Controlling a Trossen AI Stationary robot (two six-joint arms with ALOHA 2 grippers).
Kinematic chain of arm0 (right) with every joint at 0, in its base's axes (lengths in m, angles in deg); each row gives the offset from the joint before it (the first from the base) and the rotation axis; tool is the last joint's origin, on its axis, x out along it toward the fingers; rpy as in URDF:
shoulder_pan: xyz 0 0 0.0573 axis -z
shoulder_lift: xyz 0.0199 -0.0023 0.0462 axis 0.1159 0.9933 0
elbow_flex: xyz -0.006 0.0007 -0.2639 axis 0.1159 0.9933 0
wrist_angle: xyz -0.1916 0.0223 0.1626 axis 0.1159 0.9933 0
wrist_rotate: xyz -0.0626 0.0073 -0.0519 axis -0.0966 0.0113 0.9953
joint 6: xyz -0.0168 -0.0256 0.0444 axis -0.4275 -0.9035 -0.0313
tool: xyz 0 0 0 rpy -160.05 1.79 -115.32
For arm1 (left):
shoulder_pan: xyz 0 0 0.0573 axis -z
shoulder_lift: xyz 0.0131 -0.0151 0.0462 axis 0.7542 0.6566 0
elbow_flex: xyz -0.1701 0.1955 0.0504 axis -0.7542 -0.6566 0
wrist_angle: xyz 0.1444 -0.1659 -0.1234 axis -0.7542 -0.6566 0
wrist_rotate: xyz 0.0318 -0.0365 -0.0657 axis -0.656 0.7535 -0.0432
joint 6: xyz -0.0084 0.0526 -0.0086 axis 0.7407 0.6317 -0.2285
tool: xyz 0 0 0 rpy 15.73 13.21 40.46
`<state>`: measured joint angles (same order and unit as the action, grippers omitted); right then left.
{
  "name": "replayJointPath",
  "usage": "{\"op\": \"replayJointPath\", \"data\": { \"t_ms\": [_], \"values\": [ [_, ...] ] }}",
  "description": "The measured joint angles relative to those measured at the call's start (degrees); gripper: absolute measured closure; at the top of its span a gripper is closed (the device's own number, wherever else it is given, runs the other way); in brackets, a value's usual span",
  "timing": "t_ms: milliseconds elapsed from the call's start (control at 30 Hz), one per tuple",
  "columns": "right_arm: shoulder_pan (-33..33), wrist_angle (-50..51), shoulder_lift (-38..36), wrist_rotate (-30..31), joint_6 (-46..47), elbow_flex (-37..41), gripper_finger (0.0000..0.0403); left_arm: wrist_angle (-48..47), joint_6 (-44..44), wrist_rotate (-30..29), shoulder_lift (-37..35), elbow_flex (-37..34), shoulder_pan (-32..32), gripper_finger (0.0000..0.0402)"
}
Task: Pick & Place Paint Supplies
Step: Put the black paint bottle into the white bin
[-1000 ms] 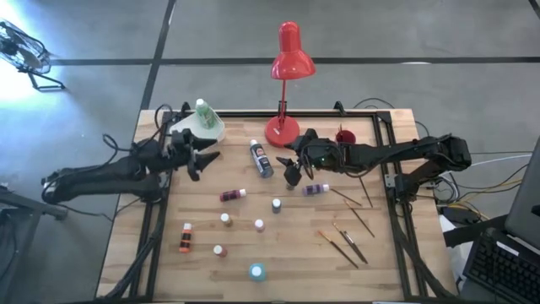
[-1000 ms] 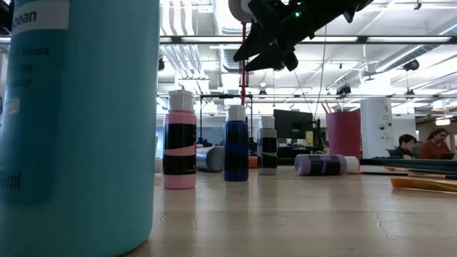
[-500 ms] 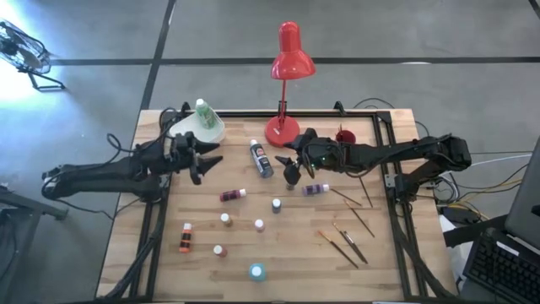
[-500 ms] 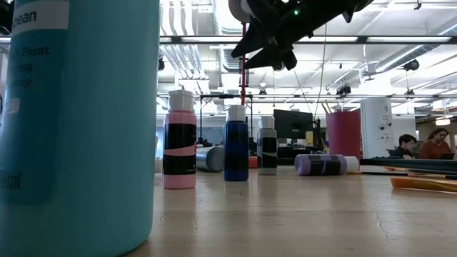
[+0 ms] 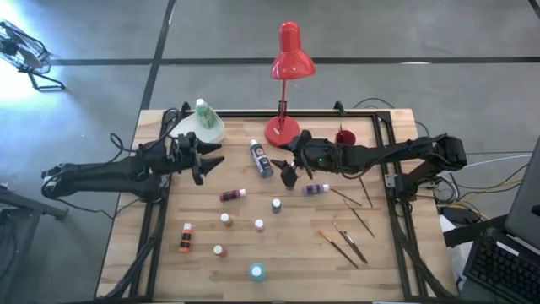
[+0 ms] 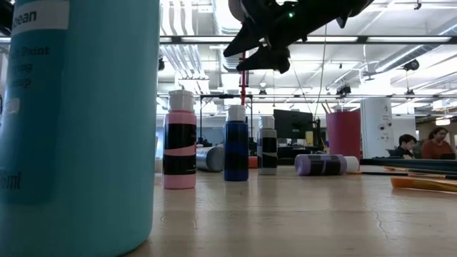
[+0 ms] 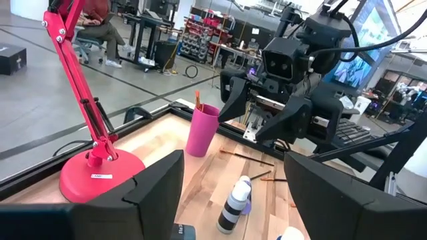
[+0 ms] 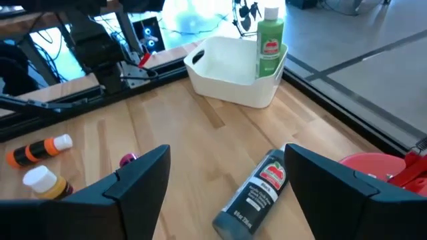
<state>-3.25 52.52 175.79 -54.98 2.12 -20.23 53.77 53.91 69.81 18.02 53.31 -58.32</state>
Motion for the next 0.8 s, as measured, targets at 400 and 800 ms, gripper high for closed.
{"op": "replayJointPath", "data": {
  "t_ms": [400,800],
  "values": [
    [0.00,0.77,-0.12,0.03,-0.46,0.00,0.0140,4.36,0.47,-0.26,5.59,0.00,0.01,0.0138],
    [-0.02,0.64,-0.21,0.01,-7.33,-0.20,0.0164,3.99,-0.41,0.66,11.50,0.00,0.08,0.0138]
  ]
}}
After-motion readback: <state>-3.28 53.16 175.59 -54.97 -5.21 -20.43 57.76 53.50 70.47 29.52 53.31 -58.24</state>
